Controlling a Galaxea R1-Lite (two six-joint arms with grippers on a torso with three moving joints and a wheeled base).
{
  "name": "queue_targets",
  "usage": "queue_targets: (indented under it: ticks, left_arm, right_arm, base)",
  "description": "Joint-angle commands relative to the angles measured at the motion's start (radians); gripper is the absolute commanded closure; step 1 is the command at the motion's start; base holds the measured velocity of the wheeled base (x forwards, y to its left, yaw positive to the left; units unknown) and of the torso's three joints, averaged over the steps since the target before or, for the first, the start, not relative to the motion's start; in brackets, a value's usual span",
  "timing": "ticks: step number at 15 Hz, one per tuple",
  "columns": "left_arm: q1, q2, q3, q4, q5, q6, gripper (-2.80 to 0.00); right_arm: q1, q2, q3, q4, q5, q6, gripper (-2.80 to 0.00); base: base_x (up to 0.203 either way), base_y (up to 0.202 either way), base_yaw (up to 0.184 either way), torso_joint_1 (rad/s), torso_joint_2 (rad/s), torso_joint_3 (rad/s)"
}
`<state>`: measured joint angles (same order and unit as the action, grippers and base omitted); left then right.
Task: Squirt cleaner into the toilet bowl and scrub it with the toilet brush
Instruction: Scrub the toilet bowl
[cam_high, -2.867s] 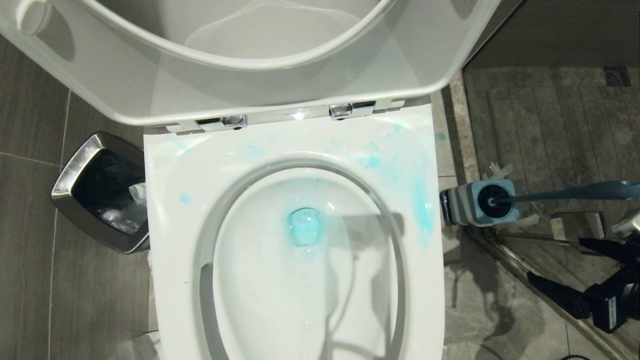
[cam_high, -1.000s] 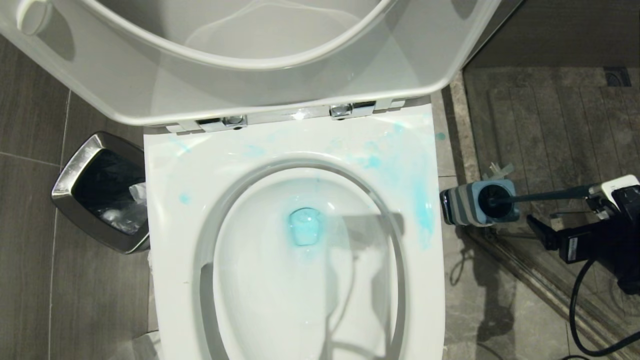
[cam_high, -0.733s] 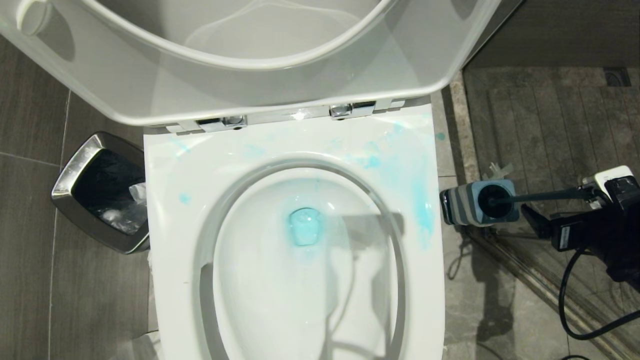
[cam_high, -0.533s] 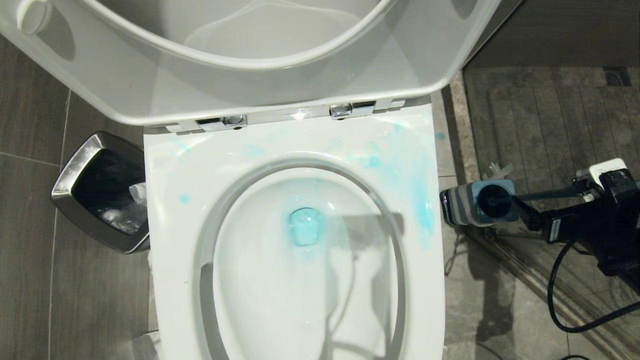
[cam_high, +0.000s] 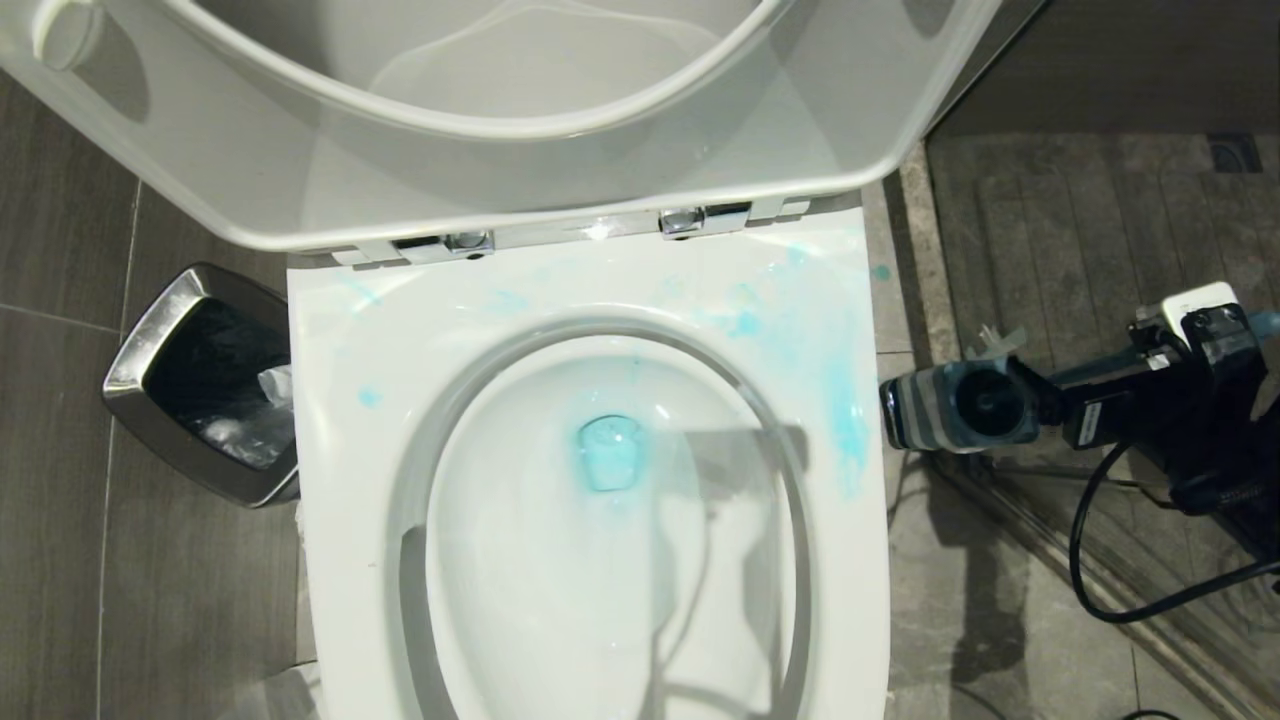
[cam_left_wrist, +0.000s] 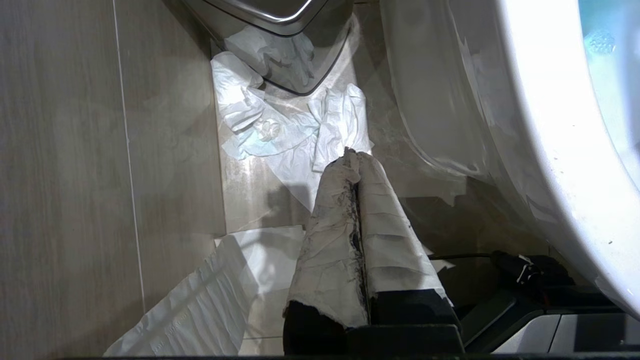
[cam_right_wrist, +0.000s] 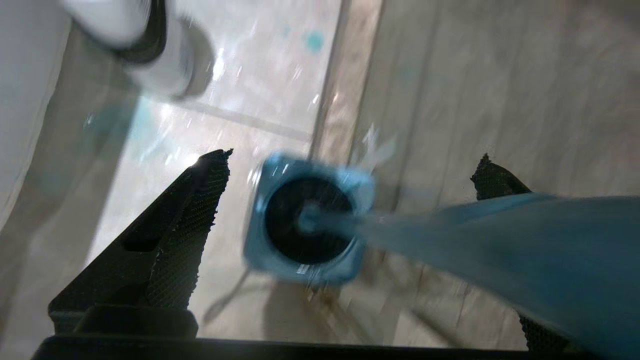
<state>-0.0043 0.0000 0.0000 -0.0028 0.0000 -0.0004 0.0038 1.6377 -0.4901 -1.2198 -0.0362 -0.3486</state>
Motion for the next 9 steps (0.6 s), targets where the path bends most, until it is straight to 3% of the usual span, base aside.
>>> queue_targets:
  ticks: [1, 9]
  left_arm:
    - [0.0, 0.0, 0.0, 0.0, 0.0, 0.0, 0.0]
    - [0.0, 0.0, 0.0, 0.0, 0.0, 0.0, 0.0]
  right_arm:
    - [0.001, 0.008, -0.005, -0.018, -0.001, -0.004, -2.8]
    - [0.001, 0.01, -0.002, -0.029, -0.001, 0.007, -2.8]
  base:
    - [0.0, 0.0, 0.0, 0.0, 0.0, 0.0]
    - [0.0, 0.0, 0.0, 0.0, 0.0, 0.0]
